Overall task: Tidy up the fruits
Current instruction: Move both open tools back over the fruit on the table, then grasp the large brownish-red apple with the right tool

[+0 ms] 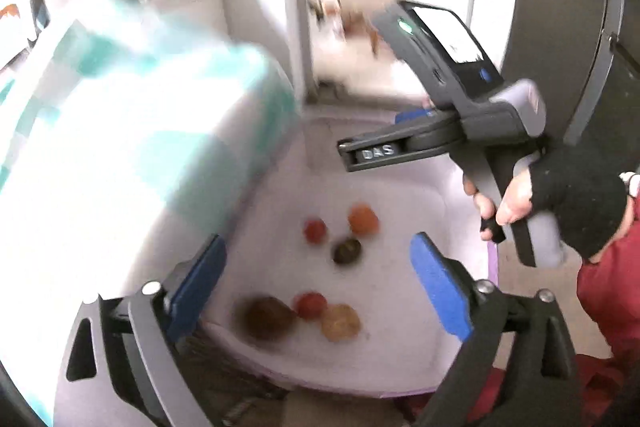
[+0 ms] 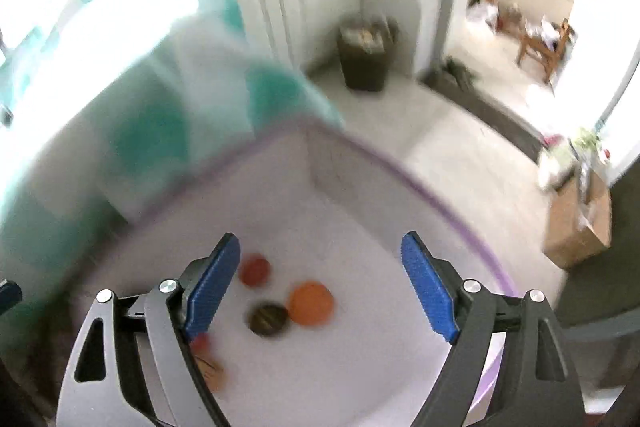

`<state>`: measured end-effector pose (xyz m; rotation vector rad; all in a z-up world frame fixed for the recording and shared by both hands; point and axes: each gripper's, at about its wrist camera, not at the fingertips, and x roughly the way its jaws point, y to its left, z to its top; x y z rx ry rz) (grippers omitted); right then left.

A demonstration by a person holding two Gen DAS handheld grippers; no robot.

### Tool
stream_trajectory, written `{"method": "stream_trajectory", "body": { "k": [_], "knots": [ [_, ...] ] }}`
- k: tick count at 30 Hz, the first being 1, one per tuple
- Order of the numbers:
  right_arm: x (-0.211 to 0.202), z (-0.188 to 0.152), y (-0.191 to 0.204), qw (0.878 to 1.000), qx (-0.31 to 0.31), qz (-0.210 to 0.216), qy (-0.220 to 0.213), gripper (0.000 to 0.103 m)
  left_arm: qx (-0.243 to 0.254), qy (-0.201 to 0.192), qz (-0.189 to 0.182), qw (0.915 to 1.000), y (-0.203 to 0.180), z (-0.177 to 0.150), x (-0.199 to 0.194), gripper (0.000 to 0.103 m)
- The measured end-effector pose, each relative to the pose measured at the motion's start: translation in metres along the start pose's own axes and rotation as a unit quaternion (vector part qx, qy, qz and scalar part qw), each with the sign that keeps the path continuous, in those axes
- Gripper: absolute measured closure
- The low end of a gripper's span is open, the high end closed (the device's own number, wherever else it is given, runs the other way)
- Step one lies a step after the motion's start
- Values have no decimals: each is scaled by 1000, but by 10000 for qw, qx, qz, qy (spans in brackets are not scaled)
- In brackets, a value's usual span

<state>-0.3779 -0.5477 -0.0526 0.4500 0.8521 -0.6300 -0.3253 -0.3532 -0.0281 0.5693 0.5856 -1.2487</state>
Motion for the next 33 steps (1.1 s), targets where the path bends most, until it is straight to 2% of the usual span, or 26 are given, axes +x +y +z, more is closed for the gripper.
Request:
{"method": "stream_trajectory", "body": {
  "k": [3, 5, 7, 9, 13, 16, 17, 19, 21, 23, 24, 26, 28, 29, 33],
  "knots": [
    [-47, 12, 13, 9918, -93, 646, -1103, 16, -90, -614, 535, 9966, 24, 2, -42, 9],
    [-77, 14, 33, 9785, -265, 1188, -1664, 16, -385, -1025, 895, 9900, 52, -3, -73, 7],
    [-92, 16, 54, 9686, -419, 1612, -1845, 16, -722, -1322, 1251, 9806, 83, -12, -102, 2],
    [-104, 17, 86, 9610, -643, 1903, -1901, 16, -1128, -1456, 1628, 9693, 121, -28, -127, 2],
    [-111, 19, 145, 9576, -1058, 2045, -1731, 16, -1949, -1589, 2405, 9375, 199, -66, -179, 2],
    [-107, 21, 191, 9556, -1300, 2257, -1381, 16, -2598, -1601, 2948, 9055, 259, -99, -219, 2],
    [-107, 19, 210, 9537, -1370, 2391, -1204, 16, -2936, -1598, 3194, 8867, 286, -116, -232, 2],
    [-98, 19, 242, 9483, -1481, 2650, -930, 16, -3528, -1604, 3407, 8566, 317, -143, -254, 2],
    [-94, 16, 270, 9429, -1599, 2822, -760, 16, -4390, -1717, 3510, 8090, 350, -180, -277, 2],
    [-86, 17, 310, 9396, -1771, 2881, -533, 16, -5312, -1728, 3526, 7507, 368, -211, -296, 2],
    [-83, 18, 327, 9377, -1838, 2911, -470, 16, -5544, -1763, 3483, 7350, 374, -220, -300, 2],
    [-75, 20, 367, 9356, -1959, 2915, -358, 16, -5841, -1710, 3540, 7102, 377, -235, -306, 2],
    [-67, 24, 402, 9320, -2035, 2988, -266, 16, -5898, -1660, 3656, 7007, 374, -239, -306, 2],
    [-61, 27, 420, 9323, -2041, 2976, -232, 16, -5911, -1642, 3680, 6987, 373, -240, -306, 2],
    [-31, 48, 479, 9355, -1820, 3026, 124, 16, -5913, -1524, 3689, 7008, 369, -240, -300, 2]
  ]
}}
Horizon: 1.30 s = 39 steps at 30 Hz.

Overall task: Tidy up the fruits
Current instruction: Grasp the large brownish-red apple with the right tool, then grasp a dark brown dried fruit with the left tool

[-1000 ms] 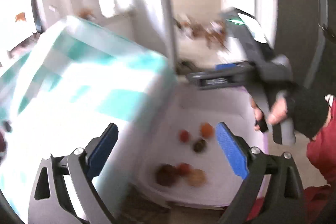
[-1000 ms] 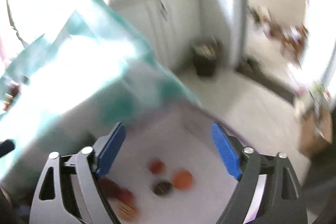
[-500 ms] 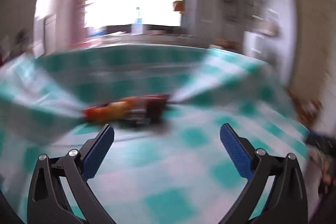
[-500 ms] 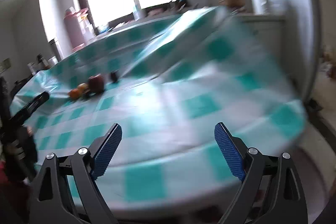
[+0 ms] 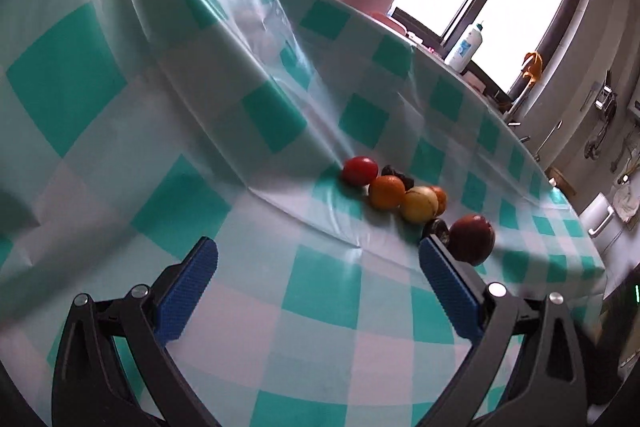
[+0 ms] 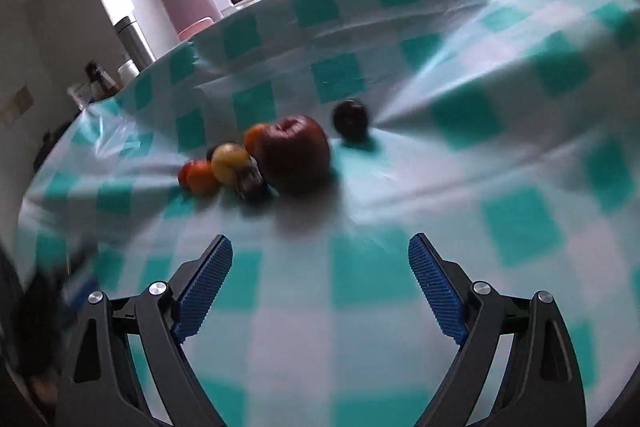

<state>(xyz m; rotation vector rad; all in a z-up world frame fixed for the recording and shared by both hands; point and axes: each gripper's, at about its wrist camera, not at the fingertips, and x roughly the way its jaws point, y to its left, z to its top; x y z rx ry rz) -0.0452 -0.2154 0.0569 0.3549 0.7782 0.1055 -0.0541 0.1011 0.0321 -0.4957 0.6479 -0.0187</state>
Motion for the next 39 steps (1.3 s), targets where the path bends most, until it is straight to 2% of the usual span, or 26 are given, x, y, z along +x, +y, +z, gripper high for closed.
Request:
{"method": "stream_trajectory", "body": {
  "k": [4, 8, 14, 16, 18, 20, 23, 24, 27, 31, 33, 35, 39],
  "knots": [
    [50, 34, 18, 9997, 181, -126, 77, 16, 19, 31, 21, 10000, -2, 0, 7, 2],
    [83, 52, 23, 9982, 569, -132, 159, 16, 143, -63, 29, 9999, -8, -2, 6, 2],
    [118, 63, 27, 9958, 744, -405, 342, 16, 362, -55, -17, 9993, -17, -6, 7, 2],
    [121, 64, 27, 9953, 755, -500, 355, 19, 350, -69, -33, 9994, -17, -6, 6, 2],
    [122, 64, 30, 9949, 665, -669, 356, 29, 341, -65, -34, 9994, -17, -7, 7, 2],
    [120, 63, 28, 9957, 633, -569, 356, 36, 331, -51, -2, 9994, -17, -7, 8, 2],
    [109, 58, 23, 9963, 635, -425, 387, 36, 309, -39, 59, 9995, -16, -8, 10, 2],
    [101, 54, 18, 9969, 665, -239, 359, 36, 311, -30, 87, 9995, -15, -8, 12, 2],
    [70, 39, -2, 9975, 685, -43, 181, 36, 311, 6, 94, 9995, -15, -9, 14, 2],
    [27, 18, -40, 9969, 762, -126, -116, 36, 465, 7, 51, 9989, -21, -11, 14, 2],
    [4, 11, -66, 9954, 843, -318, -324, 36, 599, 60, -60, 9982, -26, -13, 15, 2],
    [-12, 5, -96, 9911, 1210, -309, -470, 36, 725, 141, -201, 9971, -31, -15, 16, 2],
    [-20, -1, -136, 9779, 2012, 175, -543, 36, 883, 283, -413, 9948, -39, -19, 18, 2]
  ]
}}
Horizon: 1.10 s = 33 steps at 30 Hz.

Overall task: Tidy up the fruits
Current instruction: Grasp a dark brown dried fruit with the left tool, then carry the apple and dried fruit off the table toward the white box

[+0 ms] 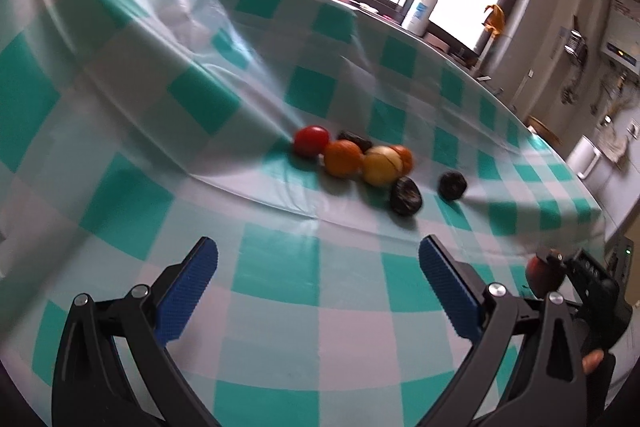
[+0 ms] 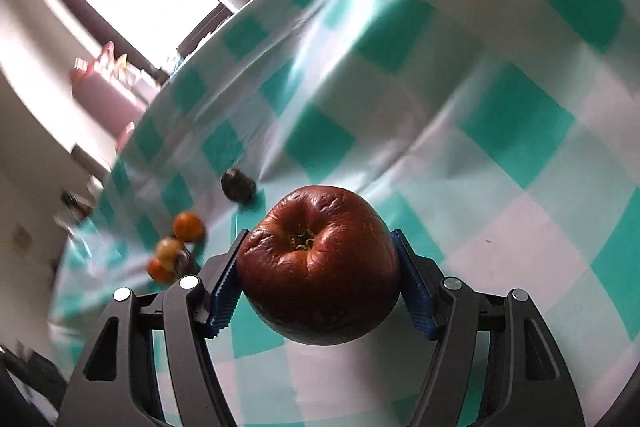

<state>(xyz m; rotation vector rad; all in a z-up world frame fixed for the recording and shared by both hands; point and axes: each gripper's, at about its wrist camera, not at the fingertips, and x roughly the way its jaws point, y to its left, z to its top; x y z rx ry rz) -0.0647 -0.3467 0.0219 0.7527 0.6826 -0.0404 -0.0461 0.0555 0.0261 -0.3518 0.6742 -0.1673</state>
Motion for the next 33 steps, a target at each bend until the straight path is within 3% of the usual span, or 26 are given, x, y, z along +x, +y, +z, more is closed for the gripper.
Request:
{"method": "stream_trajectory", "body": {
  "k": [3, 7, 12, 16, 19, 23, 25, 27, 33],
  "knots": [
    [0, -2, 5, 9998, -199, 99, -8, 36, 95, 48, 15, 9999, -11, -1, 4, 2],
    [-3, -9, 27, 9971, -737, 70, -189, 36, 145, 406, 117, 9990, -37, -2, 25, 2],
    [-12, -15, 37, 9933, -1058, 110, -451, 36, 449, 608, 333, 9966, -88, 4, 69, 3],
    [-15, -15, 36, 9926, -1084, 244, -494, 36, 547, 631, 809, 9932, -113, 17, 109, 18],
    [-17, -15, 37, 9918, -1137, 297, -495, 36, 503, 745, 1225, 9884, -118, 25, 132, 23],
    [-18, -18, 42, 9896, -1293, 325, -533, 36, 335, 999, 1331, 9855, -119, 33, 157, 31],
    [-18, -19, 43, 9895, -1301, 335, -533, 36, 595, 1033, 1443, 9823, -124, 31, 160, 44],
    [-19, -18, 41, 9897, -1273, 348, -554, 36, 710, 1048, 1307, 9833, -124, 29, 158, 64],
    [-20, -20, 39, 9898, -1249, 392, -566, 36, 476, 745, 515, 9948, -84, 17, 102, 64]
  ]
}}
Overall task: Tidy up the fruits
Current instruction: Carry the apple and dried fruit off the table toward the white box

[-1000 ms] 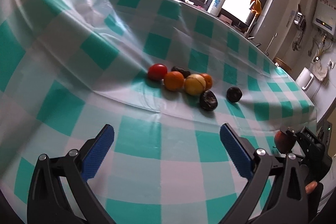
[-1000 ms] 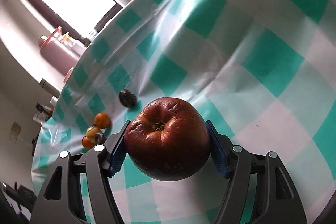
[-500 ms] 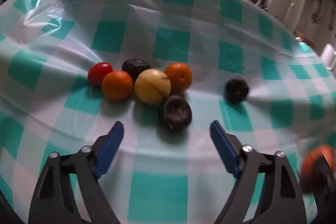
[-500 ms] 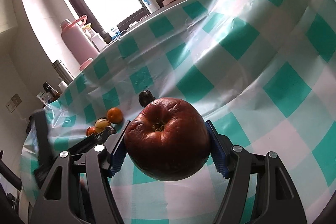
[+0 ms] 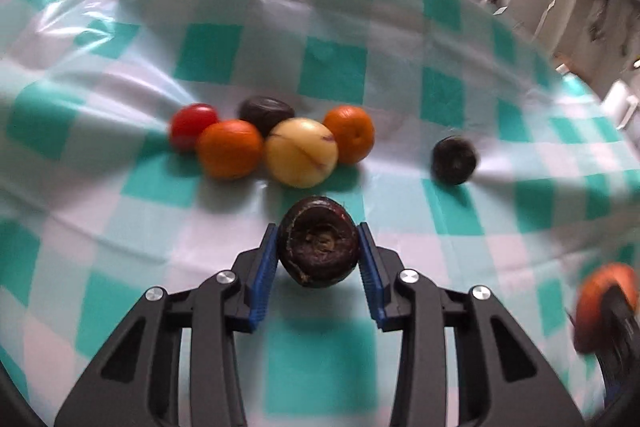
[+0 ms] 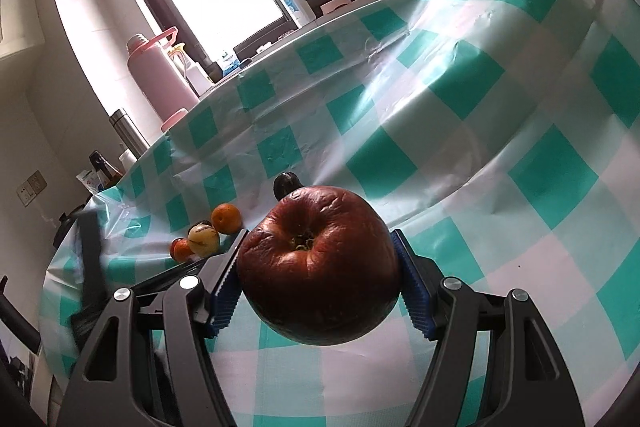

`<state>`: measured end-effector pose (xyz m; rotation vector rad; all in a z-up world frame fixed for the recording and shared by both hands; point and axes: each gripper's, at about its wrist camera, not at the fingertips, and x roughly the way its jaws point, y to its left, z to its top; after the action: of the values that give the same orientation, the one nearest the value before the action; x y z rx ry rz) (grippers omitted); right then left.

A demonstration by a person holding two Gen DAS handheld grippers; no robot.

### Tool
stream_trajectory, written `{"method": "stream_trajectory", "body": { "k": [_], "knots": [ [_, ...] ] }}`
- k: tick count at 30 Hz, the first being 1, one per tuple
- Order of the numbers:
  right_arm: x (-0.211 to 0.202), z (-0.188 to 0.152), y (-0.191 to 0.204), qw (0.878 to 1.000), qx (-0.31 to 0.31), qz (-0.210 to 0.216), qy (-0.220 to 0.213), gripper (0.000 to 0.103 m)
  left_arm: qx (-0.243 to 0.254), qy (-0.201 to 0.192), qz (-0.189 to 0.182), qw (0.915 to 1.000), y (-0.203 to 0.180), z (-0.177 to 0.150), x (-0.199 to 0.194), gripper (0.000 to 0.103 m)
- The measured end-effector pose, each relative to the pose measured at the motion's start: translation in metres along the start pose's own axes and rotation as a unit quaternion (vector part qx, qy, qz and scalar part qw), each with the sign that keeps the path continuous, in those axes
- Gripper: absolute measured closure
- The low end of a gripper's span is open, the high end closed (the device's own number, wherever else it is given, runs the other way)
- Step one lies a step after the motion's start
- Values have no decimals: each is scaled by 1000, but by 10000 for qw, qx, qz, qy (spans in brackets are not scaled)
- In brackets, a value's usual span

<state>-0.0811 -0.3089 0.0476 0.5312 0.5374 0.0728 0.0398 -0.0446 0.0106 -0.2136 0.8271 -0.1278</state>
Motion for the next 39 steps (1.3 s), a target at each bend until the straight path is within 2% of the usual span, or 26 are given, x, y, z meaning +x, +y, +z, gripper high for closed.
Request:
{"method": "stream_trajectory", "body": {
  "k": [3, 6, 8, 16, 18, 23, 26, 34, 39],
  "knots": [
    [1, 0, 0, 10000, -6, -38, 14, 36, -17, -471, -190, 9987, 23, -15, -33, 64],
    [1, 0, 0, 10000, -2, -96, 19, 36, -111, -638, -323, 9974, 40, -25, -51, 64],
    [2, 0, 0, 9999, 11, -143, 38, 36, -95, -735, -269, 9969, 44, -29, -59, 64],
    [9, 0, -1, 9995, 22, -143, 288, 36, -59, -747, -433, 9963, 37, -32, -68, 64],
    [3, -2, -1, 9997, 56, -101, 220, 36, -132, -778, -542, 9954, 41, -35, -72, 64],
    [-16, -16, -1, 9986, 417, 247, 226, 36, -337, -754, -831, 9931, 54, -45, -84, 64],
    [-27, -25, 5, 9979, 419, 408, 277, 36, -466, -710, -1032, 9910, 62, -55, -96, 64],
    [-49, -47, 22, 9954, 203, 776, 530, 36, -101, -837, -1145, 9898, 55, -83, -132, 64],
    [-74, -62, 28, 9954, -210, 792, 505, 36, 414, -852, -1211, 9881, 28, -99, -144, 64]
  ]
}}
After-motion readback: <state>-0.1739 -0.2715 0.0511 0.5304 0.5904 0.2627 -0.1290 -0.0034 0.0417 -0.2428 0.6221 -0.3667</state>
